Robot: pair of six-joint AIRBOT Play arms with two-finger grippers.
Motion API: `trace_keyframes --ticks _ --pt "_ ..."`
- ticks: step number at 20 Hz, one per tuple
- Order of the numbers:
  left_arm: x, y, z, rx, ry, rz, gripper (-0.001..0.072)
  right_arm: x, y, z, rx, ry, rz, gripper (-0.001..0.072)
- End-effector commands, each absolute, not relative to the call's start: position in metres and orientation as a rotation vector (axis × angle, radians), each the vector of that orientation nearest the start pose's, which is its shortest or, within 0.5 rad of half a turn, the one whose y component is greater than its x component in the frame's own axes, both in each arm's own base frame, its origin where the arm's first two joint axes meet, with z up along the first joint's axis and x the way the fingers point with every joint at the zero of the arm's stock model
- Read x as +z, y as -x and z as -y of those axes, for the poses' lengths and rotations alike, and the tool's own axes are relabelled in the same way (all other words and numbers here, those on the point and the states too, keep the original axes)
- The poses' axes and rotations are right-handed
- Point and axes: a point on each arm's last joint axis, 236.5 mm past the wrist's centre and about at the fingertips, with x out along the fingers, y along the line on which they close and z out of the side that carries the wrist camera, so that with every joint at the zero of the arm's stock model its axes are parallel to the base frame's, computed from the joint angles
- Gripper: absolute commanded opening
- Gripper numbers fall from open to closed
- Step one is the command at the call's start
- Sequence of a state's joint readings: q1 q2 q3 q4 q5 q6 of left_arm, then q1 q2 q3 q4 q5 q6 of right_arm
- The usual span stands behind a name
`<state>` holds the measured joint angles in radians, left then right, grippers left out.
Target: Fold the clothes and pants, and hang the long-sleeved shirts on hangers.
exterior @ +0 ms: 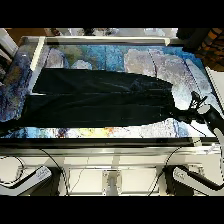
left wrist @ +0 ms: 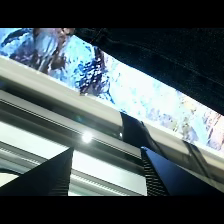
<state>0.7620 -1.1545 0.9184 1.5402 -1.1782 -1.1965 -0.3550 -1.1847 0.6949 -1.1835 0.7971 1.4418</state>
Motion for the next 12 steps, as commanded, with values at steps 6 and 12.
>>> trace_keyframes --ticks 6,12 --pt "-0.041 -0.263 -0.223 0.375 0.285 -1.275 0.0491 -0.086 -0.325 0.062 -0.175 -0.465 -1.206 0.0017" --pt "-0.067 -0.283 -0.233 0.393 0.331 -1.236 0.0485 -0.088 -0.32 0.058 -0.165 -0.471 -1.232 0.0017"
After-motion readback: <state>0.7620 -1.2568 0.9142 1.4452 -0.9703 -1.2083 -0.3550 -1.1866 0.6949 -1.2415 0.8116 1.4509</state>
